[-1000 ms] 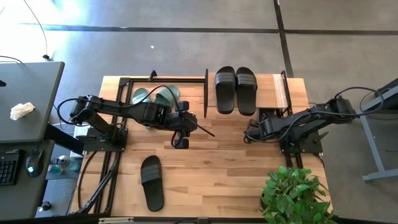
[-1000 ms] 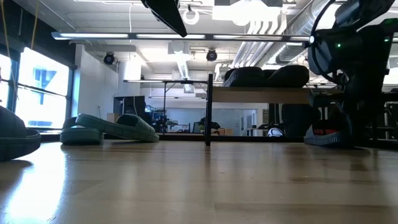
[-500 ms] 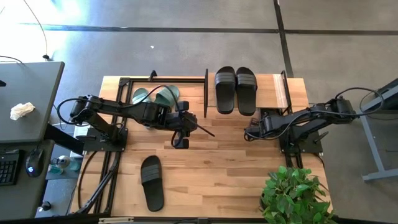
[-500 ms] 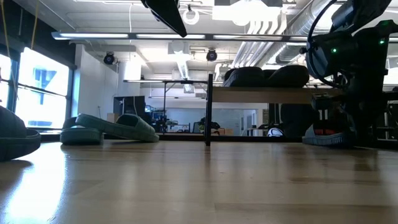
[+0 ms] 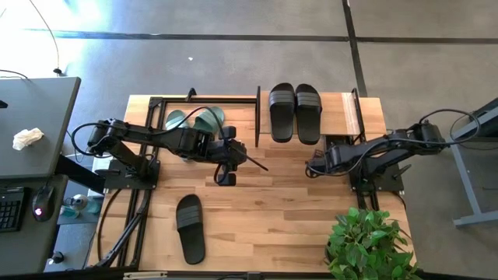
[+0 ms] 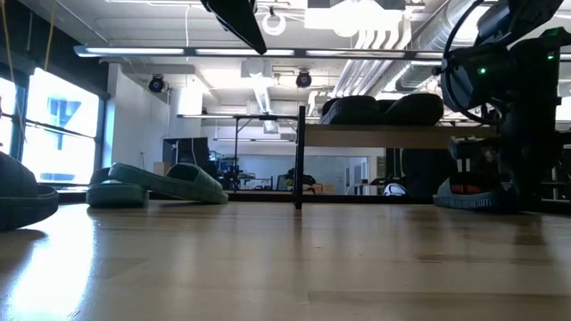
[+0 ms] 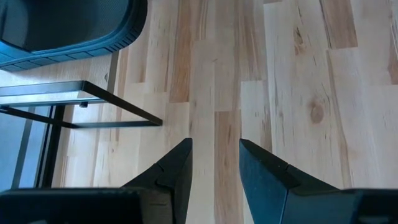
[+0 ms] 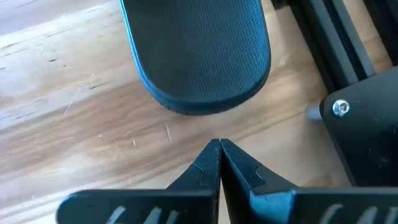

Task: Pick and place slides into the shelf
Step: Put the black slipper under the shelf

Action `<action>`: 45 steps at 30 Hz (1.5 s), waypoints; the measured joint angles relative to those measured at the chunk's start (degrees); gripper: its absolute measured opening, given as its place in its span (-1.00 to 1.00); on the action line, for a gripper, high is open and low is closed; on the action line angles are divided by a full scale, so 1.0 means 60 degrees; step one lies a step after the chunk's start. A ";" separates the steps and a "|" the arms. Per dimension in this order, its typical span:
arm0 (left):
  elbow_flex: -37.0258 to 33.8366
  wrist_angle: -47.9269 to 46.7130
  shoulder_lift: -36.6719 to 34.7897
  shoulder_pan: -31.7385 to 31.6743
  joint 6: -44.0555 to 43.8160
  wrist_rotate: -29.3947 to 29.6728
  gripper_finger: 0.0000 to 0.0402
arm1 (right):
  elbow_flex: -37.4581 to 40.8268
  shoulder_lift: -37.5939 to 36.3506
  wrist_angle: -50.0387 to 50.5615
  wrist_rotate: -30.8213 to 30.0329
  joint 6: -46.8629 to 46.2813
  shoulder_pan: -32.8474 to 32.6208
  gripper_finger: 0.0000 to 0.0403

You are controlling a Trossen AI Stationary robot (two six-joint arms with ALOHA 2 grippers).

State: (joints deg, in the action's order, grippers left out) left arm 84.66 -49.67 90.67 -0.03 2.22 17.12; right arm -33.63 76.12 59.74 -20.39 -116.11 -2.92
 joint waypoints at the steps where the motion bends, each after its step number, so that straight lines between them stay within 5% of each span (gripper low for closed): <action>1: 0.0000 0.0000 0.0000 0.0000 0.0001 0.0004 -0.43 | 0.0000 0.0000 -0.0003 -0.0018 -0.0113 -0.0061 -1.00; 9: -0.0004 -0.0766 0.0000 -0.0004 0.0142 -0.0860 -0.43 | -0.0301 -0.0004 -0.0281 0.0274 0.0478 -0.0571 -1.00; 16: -0.0004 -0.3227 0.0000 0.0004 0.0313 -0.3747 -0.43 | -0.1568 -0.0006 -0.1269 0.0596 0.3769 -0.0860 -1.00; 24: -0.0125 -0.4960 -0.0012 0.0004 -0.1268 -0.5357 -0.43 | -0.2927 -0.0007 -0.3200 0.3445 0.8873 -0.0874 -1.00; 29: -0.1927 -0.4227 -0.0437 0.0147 -0.2152 -0.6949 -0.43 | -0.3322 -0.0007 -0.4444 0.4952 1.0894 -0.0874 -1.00; 34: -0.3800 -0.3778 -0.1083 0.0846 -0.4218 -0.6874 -0.43 | -0.3330 -0.0007 -0.4666 0.5045 1.2123 -0.0866 -1.00; 39: -0.3858 -0.3437 -0.1585 0.2065 -0.6583 -0.6877 -0.43 | -0.3326 -0.0007 -0.4639 0.5062 1.3067 -0.0645 -1.00; 45: -0.3207 -0.2817 -0.1759 0.4048 -1.0138 -0.4033 -0.43 | -0.3322 -0.0007 -0.4636 0.3964 1.4066 -0.0579 -1.00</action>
State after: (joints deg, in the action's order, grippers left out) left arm 65.42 -66.57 80.12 24.25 -58.61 -7.07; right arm -53.56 76.07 31.92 3.40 -31.72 -6.39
